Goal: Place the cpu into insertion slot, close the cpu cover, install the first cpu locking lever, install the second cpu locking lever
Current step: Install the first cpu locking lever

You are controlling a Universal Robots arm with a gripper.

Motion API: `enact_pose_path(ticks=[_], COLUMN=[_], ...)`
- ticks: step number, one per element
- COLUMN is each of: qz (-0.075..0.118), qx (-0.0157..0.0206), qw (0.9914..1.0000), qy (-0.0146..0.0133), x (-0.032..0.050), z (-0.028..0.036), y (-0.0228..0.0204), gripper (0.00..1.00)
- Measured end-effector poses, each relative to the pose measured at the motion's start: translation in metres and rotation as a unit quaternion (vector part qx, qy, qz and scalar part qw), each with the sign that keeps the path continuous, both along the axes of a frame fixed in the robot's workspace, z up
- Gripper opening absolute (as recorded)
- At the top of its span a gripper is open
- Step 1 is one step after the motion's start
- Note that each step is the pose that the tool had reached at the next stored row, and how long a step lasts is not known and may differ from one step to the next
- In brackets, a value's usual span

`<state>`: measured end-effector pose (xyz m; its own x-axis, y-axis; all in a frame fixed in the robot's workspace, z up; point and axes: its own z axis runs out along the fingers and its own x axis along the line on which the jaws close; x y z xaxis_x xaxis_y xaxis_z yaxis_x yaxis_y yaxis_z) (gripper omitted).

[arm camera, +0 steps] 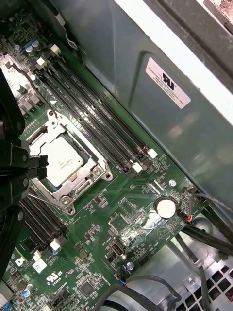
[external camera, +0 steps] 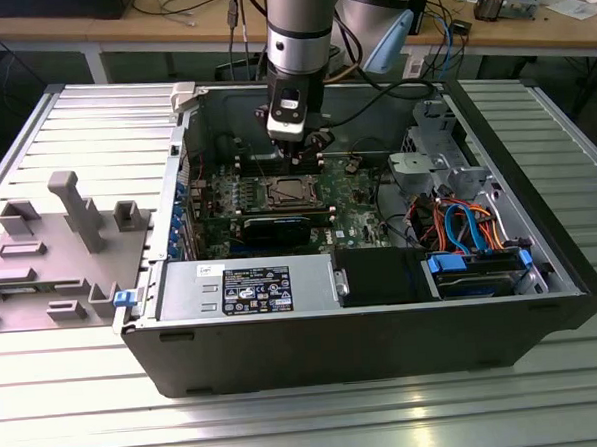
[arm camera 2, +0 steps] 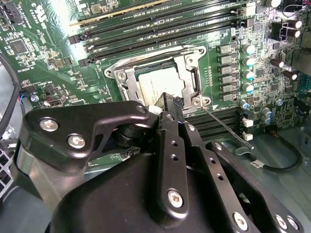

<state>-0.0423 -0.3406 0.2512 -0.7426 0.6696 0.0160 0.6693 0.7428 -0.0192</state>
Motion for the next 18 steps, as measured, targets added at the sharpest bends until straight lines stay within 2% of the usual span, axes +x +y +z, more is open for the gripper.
enact_pose_path(ticks=[18], qz=[0.02], qx=[0.0], qw=[0.99981], qy=[0.0], x=[0.0], z=[0.0], y=[0.0], gripper=[0.11])
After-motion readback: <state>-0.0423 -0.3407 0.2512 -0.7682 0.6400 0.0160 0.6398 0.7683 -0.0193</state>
